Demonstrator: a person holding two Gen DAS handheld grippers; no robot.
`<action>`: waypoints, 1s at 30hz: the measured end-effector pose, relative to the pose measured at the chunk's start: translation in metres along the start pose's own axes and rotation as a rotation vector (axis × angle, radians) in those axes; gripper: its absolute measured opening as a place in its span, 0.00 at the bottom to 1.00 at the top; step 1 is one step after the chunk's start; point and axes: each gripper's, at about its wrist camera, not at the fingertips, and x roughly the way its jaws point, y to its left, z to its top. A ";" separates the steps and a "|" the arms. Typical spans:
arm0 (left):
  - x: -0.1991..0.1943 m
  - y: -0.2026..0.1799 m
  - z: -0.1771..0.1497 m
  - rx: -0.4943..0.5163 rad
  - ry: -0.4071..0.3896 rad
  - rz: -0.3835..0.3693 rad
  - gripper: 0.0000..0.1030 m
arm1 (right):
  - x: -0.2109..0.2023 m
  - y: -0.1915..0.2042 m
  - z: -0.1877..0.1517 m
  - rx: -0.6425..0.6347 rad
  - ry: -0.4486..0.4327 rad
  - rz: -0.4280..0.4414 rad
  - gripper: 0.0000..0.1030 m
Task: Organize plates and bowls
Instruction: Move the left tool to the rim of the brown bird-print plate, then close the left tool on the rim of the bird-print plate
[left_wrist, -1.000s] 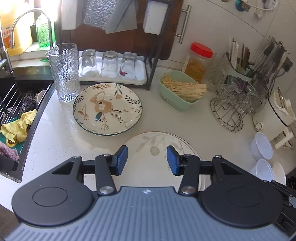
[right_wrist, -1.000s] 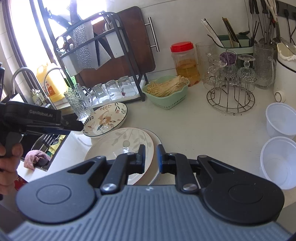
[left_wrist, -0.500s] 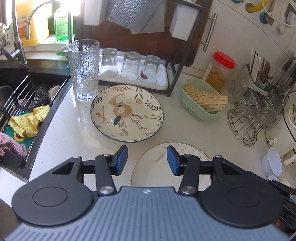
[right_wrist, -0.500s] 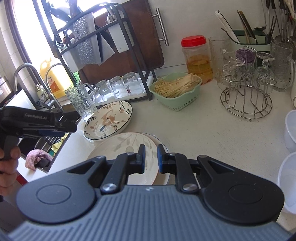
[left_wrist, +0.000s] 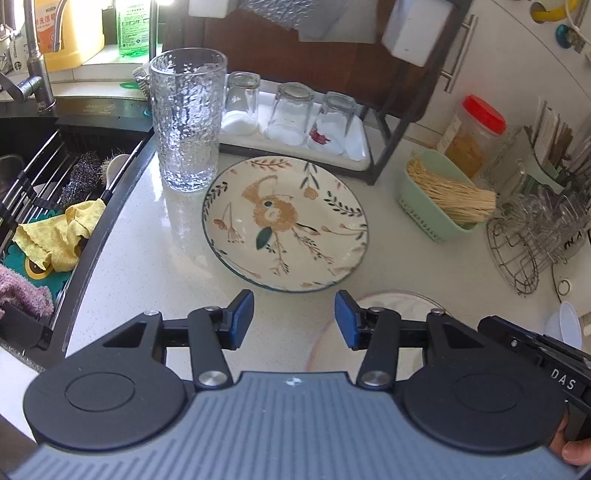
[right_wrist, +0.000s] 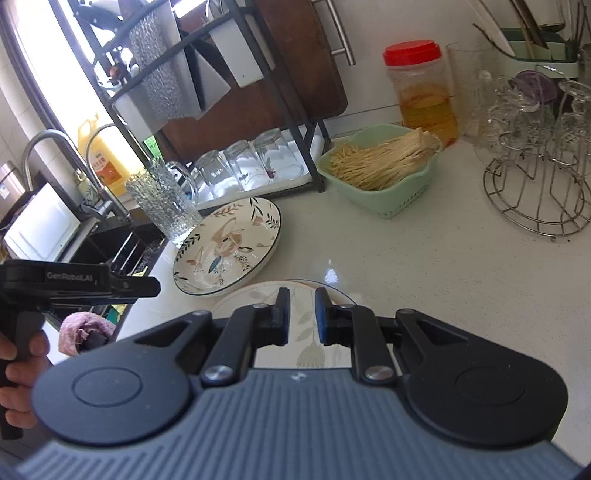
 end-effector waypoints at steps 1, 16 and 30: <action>0.004 0.004 0.003 -0.007 0.001 -0.001 0.55 | 0.004 0.001 0.002 0.004 0.004 0.002 0.17; 0.074 0.076 0.054 -0.094 0.013 -0.044 0.64 | 0.103 0.033 0.041 0.080 0.124 0.014 0.27; 0.118 0.101 0.070 -0.104 0.043 -0.087 0.33 | 0.177 0.031 0.068 0.117 0.145 -0.058 0.26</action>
